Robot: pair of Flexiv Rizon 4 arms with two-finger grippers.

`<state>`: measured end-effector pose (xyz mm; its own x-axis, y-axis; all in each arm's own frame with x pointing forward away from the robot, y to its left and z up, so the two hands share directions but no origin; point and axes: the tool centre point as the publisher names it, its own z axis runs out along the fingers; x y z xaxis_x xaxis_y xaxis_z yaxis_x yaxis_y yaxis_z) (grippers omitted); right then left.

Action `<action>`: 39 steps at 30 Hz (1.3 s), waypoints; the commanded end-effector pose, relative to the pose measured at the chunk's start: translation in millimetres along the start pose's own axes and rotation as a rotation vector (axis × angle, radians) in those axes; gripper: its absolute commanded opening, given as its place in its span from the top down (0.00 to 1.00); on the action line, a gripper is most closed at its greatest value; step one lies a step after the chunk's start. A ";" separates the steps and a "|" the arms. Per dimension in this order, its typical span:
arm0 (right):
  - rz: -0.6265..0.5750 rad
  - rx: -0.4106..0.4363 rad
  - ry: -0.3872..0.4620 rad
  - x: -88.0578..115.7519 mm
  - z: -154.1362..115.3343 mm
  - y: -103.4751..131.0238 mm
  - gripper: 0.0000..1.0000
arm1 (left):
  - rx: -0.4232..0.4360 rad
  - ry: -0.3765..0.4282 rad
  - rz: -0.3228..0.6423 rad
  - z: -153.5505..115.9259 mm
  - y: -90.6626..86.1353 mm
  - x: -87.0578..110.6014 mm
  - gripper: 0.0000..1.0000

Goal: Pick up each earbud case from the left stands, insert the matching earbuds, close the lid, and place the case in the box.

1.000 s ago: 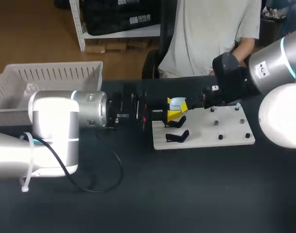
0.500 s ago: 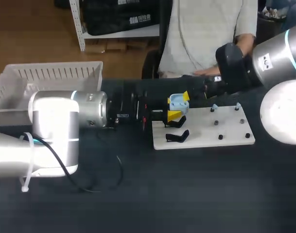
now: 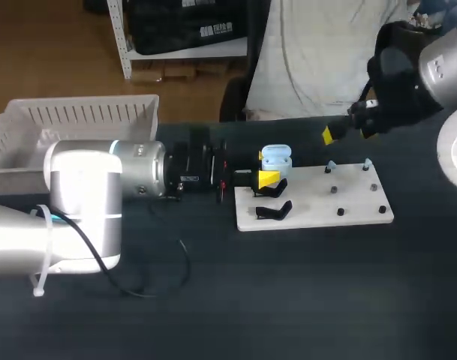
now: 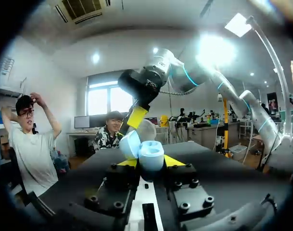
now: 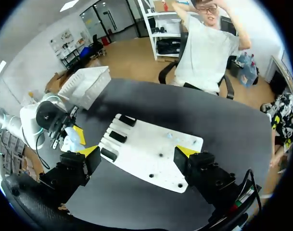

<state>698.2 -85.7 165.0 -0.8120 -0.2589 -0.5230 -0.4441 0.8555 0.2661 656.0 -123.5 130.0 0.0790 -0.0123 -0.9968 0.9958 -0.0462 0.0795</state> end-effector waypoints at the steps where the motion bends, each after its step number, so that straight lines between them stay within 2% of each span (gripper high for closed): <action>1: 0.005 0.279 0.161 -3.0 -3.8 -19.9 0.00 | -0.002 -0.006 0.004 0.4 0.0 1.5 1.00; 3: -0.007 0.345 0.208 -0.6 1.8 -32.1 0.00 | -0.002 -0.006 0.004 0.4 0.0 1.5 1.00; 6: -0.020 0.401 0.265 2.8 11.8 -47.1 0.00 | -0.002 -0.006 0.004 0.4 0.0 1.5 1.00; 12: -0.063 0.472 0.384 12.4 41.7 -72.7 0.00 | -0.002 -0.006 0.004 0.4 0.0 1.5 1.00; 17: -0.058 0.482 0.434 19.9 59.8 -88.3 0.00 | -0.002 -0.006 0.004 0.4 0.0 1.5 1.00; 28: 0.021 0.458 0.456 31.1 78.1 -122.3 0.00 | -0.002 -0.006 0.004 0.4 0.0 1.5 1.00; 30: 0.027 0.454 0.458 32.3 80.4 -125.2 0.05 | -0.002 -0.006 0.004 0.4 0.0 1.5 1.00; 32: 0.034 0.449 0.459 32.9 82.1 -127.2 0.15 | -0.002 -0.006 0.004 0.4 0.0 1.5 1.00; 33: 0.034 0.448 0.460 33.2 83.4 -128.0 0.24 | -0.002 -0.006 0.004 0.4 0.0 1.5 1.00; 34: 0.033 0.448 0.460 33.3 84.2 -128.5 0.39 | -0.002 -0.006 0.004 0.4 0.0 1.5 1.00; 36: 0.031 0.447 0.460 33.2 86.3 -129.2 0.44 | -0.002 -0.006 0.004 0.4 0.0 1.5 1.00; 38: 0.028 0.447 0.460 33.1 88.3 -129.3 0.45 | -0.002 -0.006 0.004 0.4 0.0 1.5 1.00; 39: 0.026 0.447 0.460 33.2 89.3 -129.2 0.50 | -0.002 -0.006 0.004 0.4 0.0 1.5 1.00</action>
<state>760.4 -166.6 43.4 -0.9438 -0.3162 -0.0963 -0.3019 0.9433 -0.1382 656.0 -123.5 130.0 0.0790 -0.0123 -0.9968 0.9958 -0.0462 0.0794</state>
